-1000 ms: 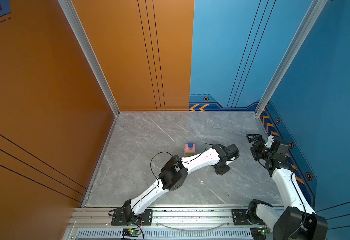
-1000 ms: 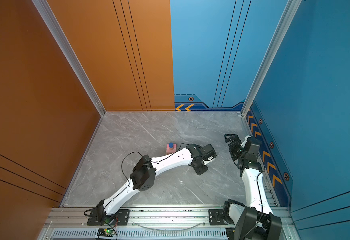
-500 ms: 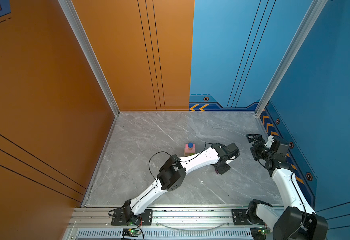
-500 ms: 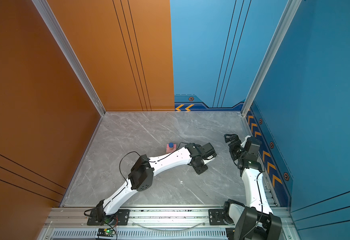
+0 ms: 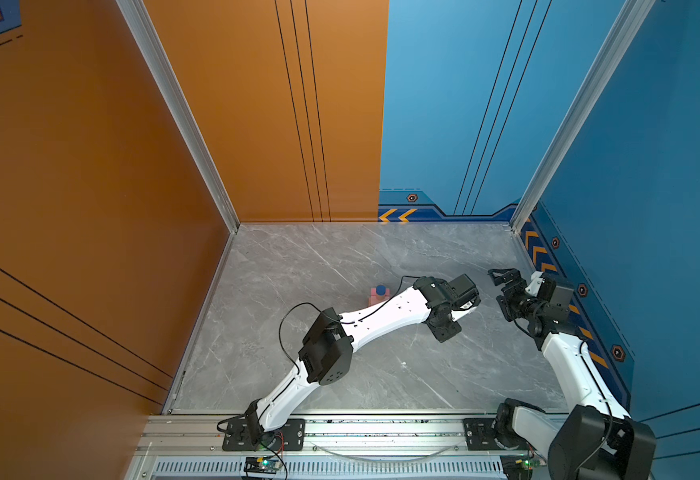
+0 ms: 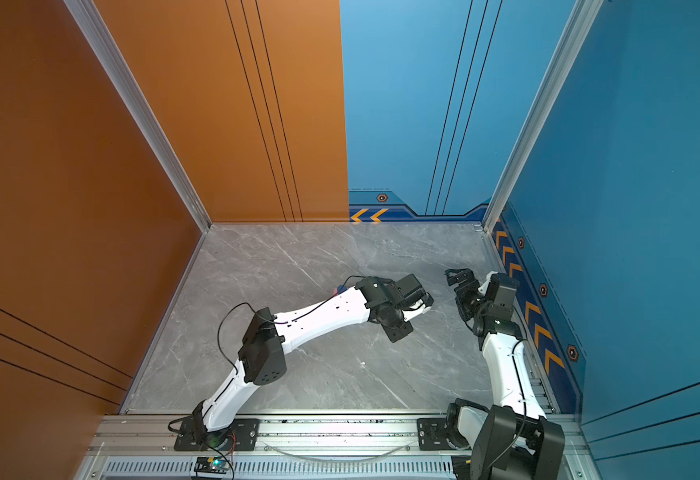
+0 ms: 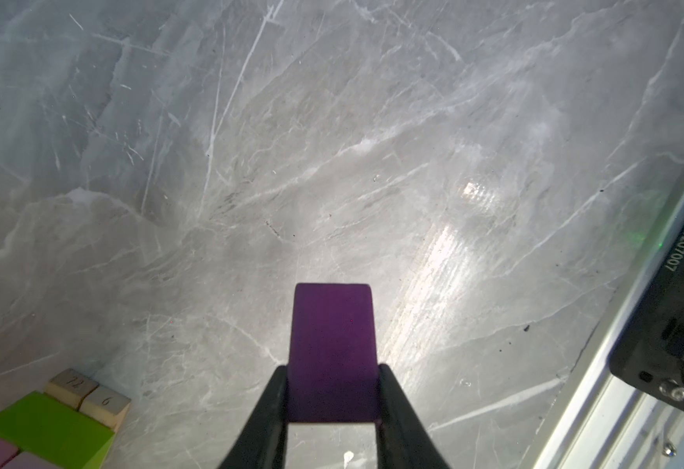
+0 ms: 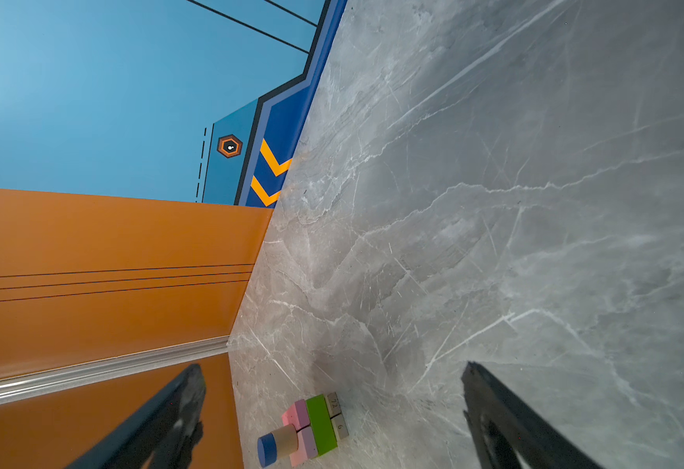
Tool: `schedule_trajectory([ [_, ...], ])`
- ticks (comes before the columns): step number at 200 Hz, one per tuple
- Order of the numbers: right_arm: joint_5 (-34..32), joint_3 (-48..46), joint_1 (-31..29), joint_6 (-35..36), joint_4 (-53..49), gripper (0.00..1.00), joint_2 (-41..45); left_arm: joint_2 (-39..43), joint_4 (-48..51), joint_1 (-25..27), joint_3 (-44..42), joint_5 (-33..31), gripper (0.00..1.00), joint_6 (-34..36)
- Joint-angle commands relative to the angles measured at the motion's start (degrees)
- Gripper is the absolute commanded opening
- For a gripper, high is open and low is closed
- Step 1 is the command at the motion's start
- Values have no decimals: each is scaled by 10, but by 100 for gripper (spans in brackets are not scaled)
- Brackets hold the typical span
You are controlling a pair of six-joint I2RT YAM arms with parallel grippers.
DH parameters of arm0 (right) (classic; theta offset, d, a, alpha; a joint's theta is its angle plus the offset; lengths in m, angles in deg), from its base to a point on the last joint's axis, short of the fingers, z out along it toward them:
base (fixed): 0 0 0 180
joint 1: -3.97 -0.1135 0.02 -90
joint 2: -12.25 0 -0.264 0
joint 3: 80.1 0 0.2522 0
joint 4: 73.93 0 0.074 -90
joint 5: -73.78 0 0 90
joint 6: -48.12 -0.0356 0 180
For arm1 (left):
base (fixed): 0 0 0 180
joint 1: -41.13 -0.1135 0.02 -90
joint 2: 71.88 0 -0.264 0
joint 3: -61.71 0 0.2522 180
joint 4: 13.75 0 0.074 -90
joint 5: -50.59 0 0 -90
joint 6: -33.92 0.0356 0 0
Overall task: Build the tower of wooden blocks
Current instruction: 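Lift the purple block with the left gripper and carry it toward the tower, then position the purple block above the blue cylinder with the left gripper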
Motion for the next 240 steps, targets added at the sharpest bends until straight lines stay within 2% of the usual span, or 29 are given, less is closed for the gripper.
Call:
schedule_trajectory([
  [1,10,7,-8,-4,15,100,-11,32,38,-1,-6,0,0,29],
  [114,4,18,-37,-2,19,100,-25,125,69,-20,-71,-35,4,104],
  [240,-1,30,-60,-4,27,100,-47,166,85,-113,-110,-60,8,193],
])
